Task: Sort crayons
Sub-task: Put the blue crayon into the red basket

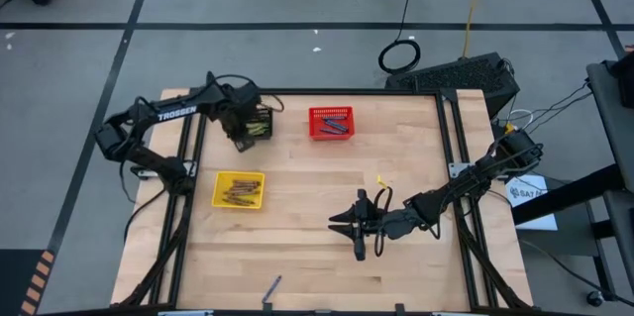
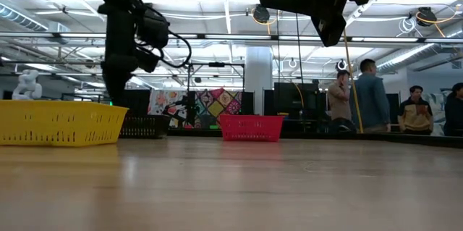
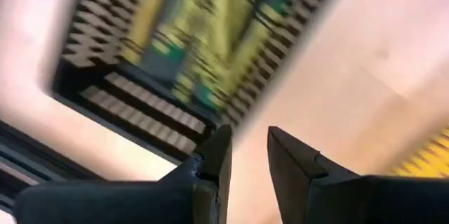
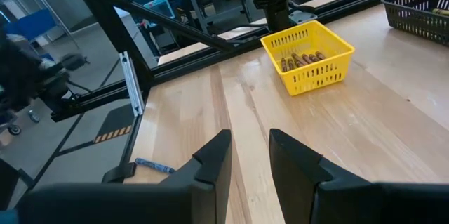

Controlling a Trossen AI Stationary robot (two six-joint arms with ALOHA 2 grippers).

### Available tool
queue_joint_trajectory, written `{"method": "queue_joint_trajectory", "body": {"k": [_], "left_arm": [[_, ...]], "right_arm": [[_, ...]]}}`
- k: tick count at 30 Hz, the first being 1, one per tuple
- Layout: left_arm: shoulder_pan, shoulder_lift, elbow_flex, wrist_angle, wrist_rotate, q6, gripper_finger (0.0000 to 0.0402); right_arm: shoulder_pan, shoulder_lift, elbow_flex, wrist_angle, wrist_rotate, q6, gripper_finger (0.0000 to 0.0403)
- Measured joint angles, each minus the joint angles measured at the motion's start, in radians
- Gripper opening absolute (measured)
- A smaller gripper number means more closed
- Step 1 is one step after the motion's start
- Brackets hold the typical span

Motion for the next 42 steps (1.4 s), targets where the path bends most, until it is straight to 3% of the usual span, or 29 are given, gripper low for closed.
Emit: {"method": "queue_joint_trajectory", "body": {"k": [6, 21, 31, 36, 42], "left_arm": [[-0.145, -0.013, 0.001, -0.107, 0.062, -0.1, 0.0086], [-0.635, -0.023, 0.002, -0.109, 0.094, -0.527, 0.0086], [-0.904, -0.023, 0.002, -0.081, 0.118, -0.765, 0.0086], [-1.029, -0.023, 0.002, -0.004, 0.134, -0.916, 0.0086], [-1.172, -0.023, 0.002, 0.229, 0.135, -1.11, 0.0086]], "right_arm": [[0.0, 0.0, 0.0, 0.0, 0.0, 0.025, 0.0084], [0.0, 0.0, 0.0, 0.0, 0.0, 0.026, 0.0084], [0.0, 0.0, 0.0, 0.0, 0.0, 0.052, 0.0084], [0.0, 0.0, 0.0, 0.0, 0.0, 0.057, 0.0084], [0.0, 0.0, 0.0, 0.0, 0.0, 0.058, 0.0084]]}}
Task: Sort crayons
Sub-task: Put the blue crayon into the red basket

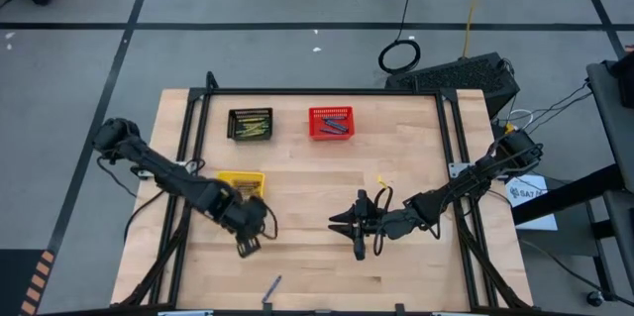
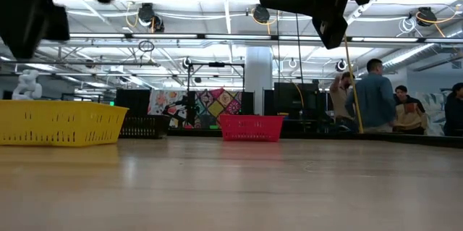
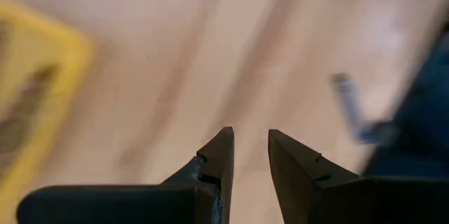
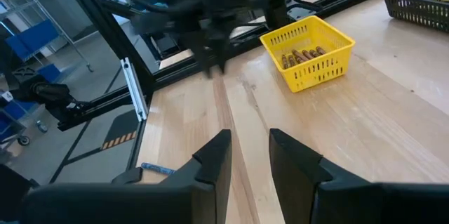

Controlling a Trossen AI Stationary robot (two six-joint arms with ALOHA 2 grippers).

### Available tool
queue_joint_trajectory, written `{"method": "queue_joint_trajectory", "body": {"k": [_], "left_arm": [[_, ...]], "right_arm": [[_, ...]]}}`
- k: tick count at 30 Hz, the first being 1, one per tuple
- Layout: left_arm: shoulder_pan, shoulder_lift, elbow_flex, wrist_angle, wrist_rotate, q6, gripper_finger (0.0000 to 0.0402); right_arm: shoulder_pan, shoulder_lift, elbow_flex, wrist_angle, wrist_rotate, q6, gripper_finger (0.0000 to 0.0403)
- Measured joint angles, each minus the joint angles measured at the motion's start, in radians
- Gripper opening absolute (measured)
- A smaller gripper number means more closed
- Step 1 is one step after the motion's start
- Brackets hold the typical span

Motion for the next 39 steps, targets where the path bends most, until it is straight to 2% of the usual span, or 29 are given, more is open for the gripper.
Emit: {"method": "queue_joint_trajectory", "body": {"k": [5, 11, 20, 26, 30, 33, 39], "left_arm": [[-0.093, 0.005, 0.001, 0.168, -0.028, -0.12, 0.0086], [-0.168, 0.059, 0.001, 0.224, -0.037, -0.231, 0.0081], [-0.229, 0.207, 0.019, 0.374, -0.01, -0.287, 0.0081], [-0.243, 0.314, 0.141, 0.365, -0.009, -0.217, 0.0081], [-0.243, 0.362, 0.22, 0.251, -0.033, -0.209, 0.0081], [-0.243, 0.391, 0.246, 0.197, -0.057, -0.225, 0.0081], [-0.243, 0.455, 0.294, 0.202, -0.06, -0.244, 0.0081]], "right_arm": [[0.0, 0.0, 0.0, -0.001, 0.0, 0.02, 0.0084], [0.0, 0.0, 0.0, -0.001, 0.0, 0.021, 0.0084], [0.0, 0.0, 0.0, -0.001, 0.0, 0.021, 0.0084], [0.0, 0.0, 0.0, -0.003, 0.0, 0.043, 0.0084], [0.0, 0.0, 0.0, -0.008, 0.0, 0.047, 0.0084], [0.0, 0.0, 0.0, -0.009, 0.0, 0.047, 0.0084], [0.0, 0.0, 0.0, -0.016, -0.004, 0.047, 0.0084]]}}
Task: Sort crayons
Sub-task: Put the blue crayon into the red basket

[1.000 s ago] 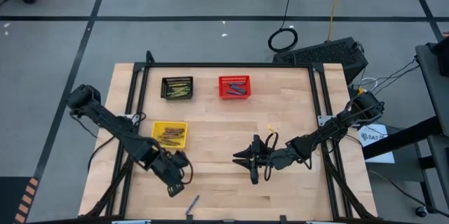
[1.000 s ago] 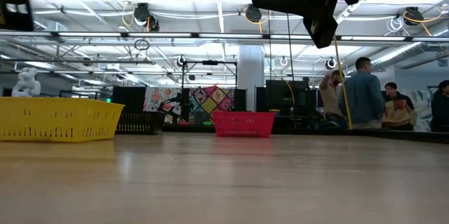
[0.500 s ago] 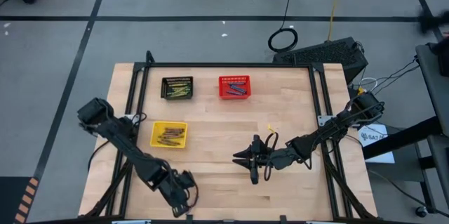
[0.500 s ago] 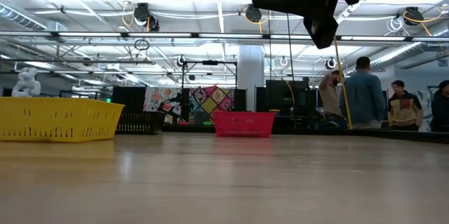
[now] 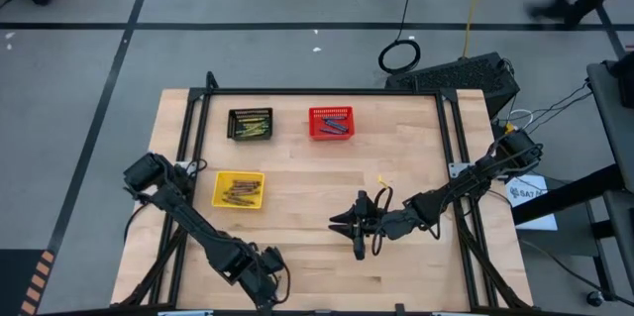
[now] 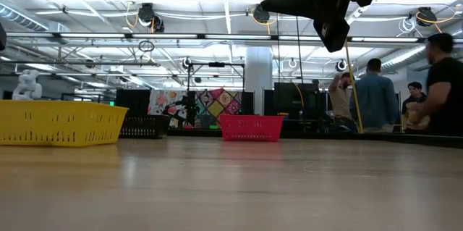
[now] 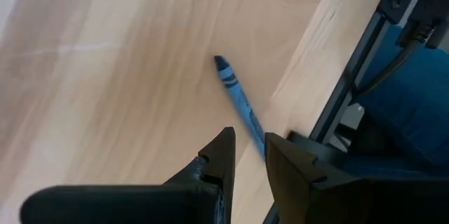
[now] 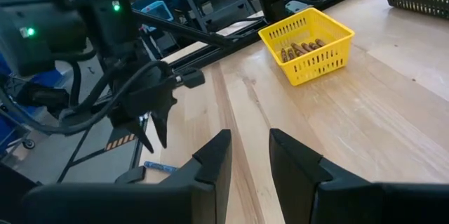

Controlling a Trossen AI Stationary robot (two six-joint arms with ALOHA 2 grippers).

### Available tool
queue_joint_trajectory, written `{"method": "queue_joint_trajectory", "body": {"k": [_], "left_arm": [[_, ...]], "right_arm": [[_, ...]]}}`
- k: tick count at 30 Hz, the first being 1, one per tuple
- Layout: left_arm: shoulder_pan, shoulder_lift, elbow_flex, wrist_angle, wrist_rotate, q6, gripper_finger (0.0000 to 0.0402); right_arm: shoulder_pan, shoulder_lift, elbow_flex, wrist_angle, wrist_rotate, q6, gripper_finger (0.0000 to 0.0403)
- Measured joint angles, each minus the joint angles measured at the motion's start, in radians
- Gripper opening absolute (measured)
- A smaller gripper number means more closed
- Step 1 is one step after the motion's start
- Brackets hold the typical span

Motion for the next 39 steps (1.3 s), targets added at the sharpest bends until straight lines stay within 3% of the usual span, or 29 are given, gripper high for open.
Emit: {"method": "queue_joint_trajectory", "body": {"k": [29, 39], "left_arm": [[0.001, 0.118, 0.024, 0.061, 0.042, -0.028, 0.0081], [0.01, 0.177, 0.032, 0.004, 0.076, 0.05, 0.0081]], "right_arm": [[0.0, 0.0, 0.0, -0.03, -0.001, 0.019, 0.0084], [0.003, 0.0, 0.0, -0.038, -0.001, 0.032, 0.0084]]}}
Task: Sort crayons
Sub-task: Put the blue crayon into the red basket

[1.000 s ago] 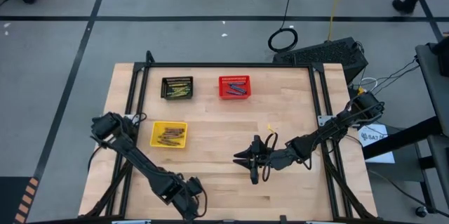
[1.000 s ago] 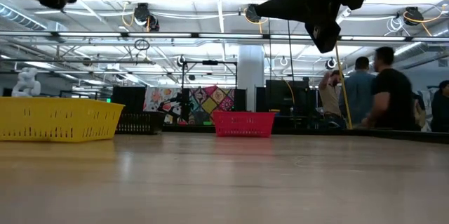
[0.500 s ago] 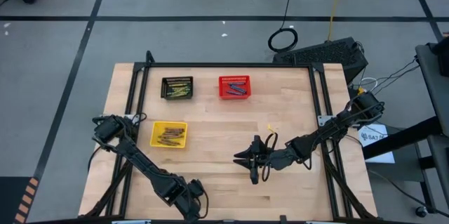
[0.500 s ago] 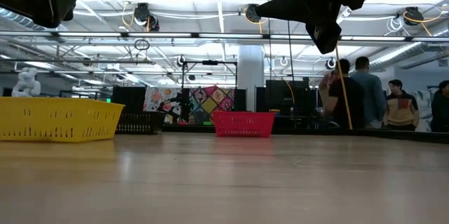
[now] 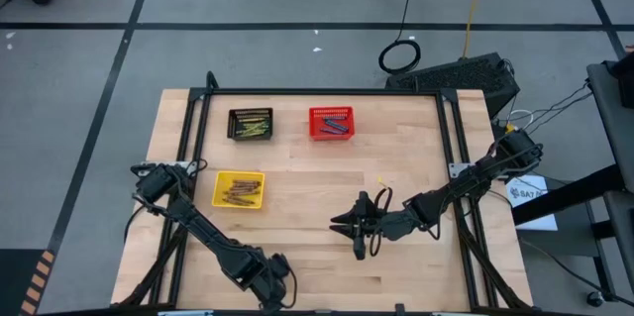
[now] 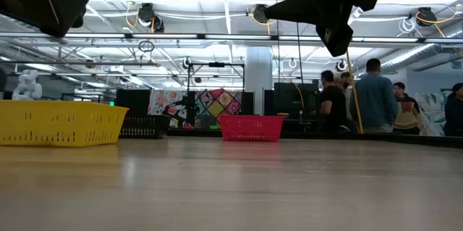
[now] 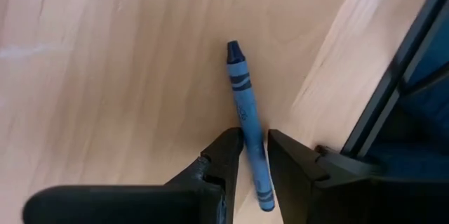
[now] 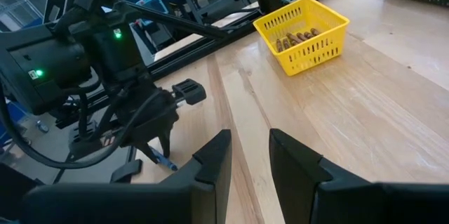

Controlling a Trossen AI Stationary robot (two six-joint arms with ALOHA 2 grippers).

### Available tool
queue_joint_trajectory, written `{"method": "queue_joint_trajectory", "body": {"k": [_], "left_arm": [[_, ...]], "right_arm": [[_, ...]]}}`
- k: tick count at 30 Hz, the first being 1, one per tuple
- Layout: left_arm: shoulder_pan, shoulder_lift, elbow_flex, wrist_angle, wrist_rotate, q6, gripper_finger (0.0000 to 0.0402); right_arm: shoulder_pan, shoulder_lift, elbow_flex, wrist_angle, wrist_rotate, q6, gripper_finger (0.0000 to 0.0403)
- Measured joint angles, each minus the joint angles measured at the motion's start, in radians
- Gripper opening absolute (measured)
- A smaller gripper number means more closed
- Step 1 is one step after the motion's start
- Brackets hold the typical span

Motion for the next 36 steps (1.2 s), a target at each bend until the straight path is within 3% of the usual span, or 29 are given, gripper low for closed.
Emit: {"method": "queue_joint_trajectory", "body": {"k": [4, 9, 18, 23, 29, 36], "left_arm": [[0.005, -0.003, 0.0, -0.011, -0.009, 0.116, 0.0066], [0.007, -0.005, 0.0, -0.025, -0.001, 0.215, 0.0011], [0.007, -0.04, -0.007, -0.021, -0.014, 0.329, 0.0004], [0.02, -0.12, -0.018, -0.057, -0.154, 0.374, 0.0002], [0.024, -0.218, -0.013, -0.057, -0.31, 0.406, 0.0001], [0.039, -0.279, -0.011, 0.112, -0.501, 0.52, 0.0001]], "right_arm": [[0.0, 0.0, 0.0, 0.0, 0.0, 0.002, 0.0084], [0.0, 0.0, 0.0, 0.0, 0.0, 0.031, 0.0084], [0.0, 0.0, 0.0, 0.001, -0.004, 0.047, 0.0084], [0.004, 0.0, 0.0, 0.039, -0.103, -0.002, 0.0084], [0.047, 0.0, 0.0, 0.107, -0.133, -0.127, 0.0084], [0.101, 0.0, 0.0, 0.118, 0.003, -0.296, 0.0084]]}}
